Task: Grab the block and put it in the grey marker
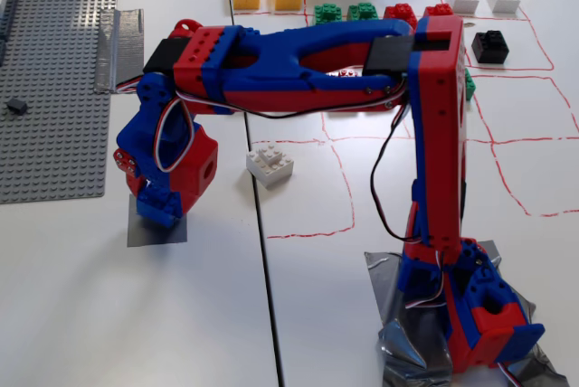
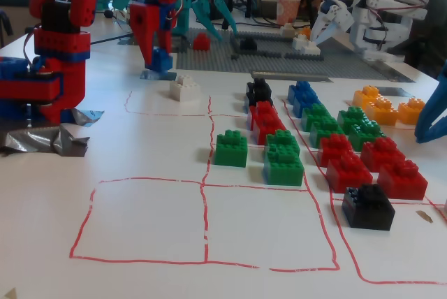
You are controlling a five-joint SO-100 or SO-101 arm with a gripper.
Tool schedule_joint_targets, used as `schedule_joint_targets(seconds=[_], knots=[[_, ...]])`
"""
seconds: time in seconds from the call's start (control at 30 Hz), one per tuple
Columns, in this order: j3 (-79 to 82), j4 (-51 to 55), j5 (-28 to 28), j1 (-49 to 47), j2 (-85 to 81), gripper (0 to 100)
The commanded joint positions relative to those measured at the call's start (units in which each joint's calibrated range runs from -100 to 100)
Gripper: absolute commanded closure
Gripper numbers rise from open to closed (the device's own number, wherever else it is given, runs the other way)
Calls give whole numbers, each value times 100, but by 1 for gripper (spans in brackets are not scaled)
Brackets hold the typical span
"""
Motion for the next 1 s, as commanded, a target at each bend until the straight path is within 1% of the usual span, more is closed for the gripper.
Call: schedule_joint_targets(seconds=[0.0,0.07,0.1,0.33,0.53,0.73,0.9,0.97], knots=[[-182,14,-29,-16,-253,75],[-209,14,-63,-36,-253,69],[-227,22,-68,-45,-253,68],[-518,363,-59,-55,-335,65],[-300,346,44,131,-649,67],[-291,298,210,416,-1111,74],[-336,314,469,789,-1573,91],[-263,322,571,936,-1787,95]])
